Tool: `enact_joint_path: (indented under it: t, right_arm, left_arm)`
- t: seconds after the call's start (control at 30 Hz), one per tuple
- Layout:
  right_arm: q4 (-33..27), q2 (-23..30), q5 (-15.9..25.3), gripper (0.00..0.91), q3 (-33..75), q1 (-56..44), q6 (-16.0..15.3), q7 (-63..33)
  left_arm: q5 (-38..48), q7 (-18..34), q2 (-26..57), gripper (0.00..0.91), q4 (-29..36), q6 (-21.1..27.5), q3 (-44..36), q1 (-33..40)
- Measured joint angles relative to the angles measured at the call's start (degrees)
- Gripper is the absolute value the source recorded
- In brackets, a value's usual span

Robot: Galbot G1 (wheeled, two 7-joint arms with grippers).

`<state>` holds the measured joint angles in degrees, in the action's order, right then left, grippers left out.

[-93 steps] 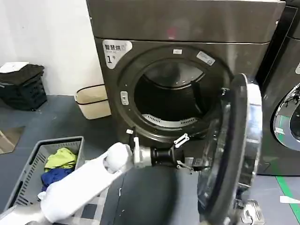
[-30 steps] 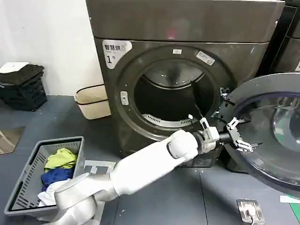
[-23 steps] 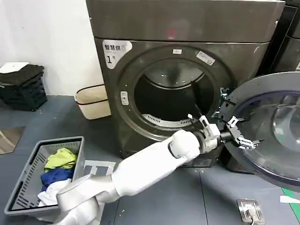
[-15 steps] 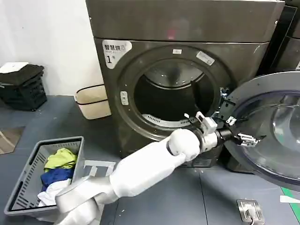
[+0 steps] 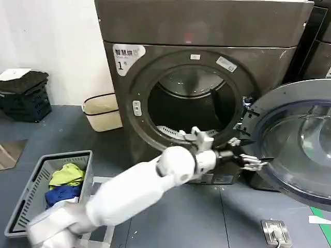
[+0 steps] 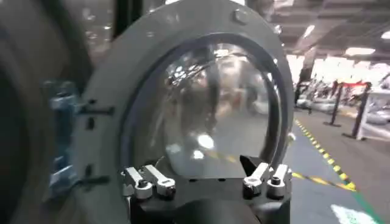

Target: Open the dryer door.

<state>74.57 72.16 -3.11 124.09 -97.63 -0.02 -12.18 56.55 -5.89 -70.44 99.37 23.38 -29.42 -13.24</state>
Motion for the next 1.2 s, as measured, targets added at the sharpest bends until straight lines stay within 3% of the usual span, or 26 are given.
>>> enact_joint_path:
  t: [0.33,0.73,0.97,1.2]
  right_arm:
    - [2.1,-1.4,-1.1,0.907,-2.2,1.0,-1.7,0.2]
    - [3.3,-3.3,-0.9,0.907,-3.7,1.7,-0.2,2.3]
    - [3.9,-3.7,-0.9,0.907,-5.3,2.7,0.9,3.0]
    - [4.1,-3.5,-0.9,0.907,-7.9,3.8,1.9,3.4]
  left_arm:
    - [2.9,0.7,16.0,0.907,11.0,5.1,3.5,-1.2]
    - [2.2,-6.6,33.6,0.907,16.7,9.1,6.5,-4.5]
    - [-10.1,-15.3,42.9,0.907,15.6,7.2,7.7,-5.7]
    - [-28.8,-23.9,50.8,0.907,12.9,-1.6,8.8,-7.1]
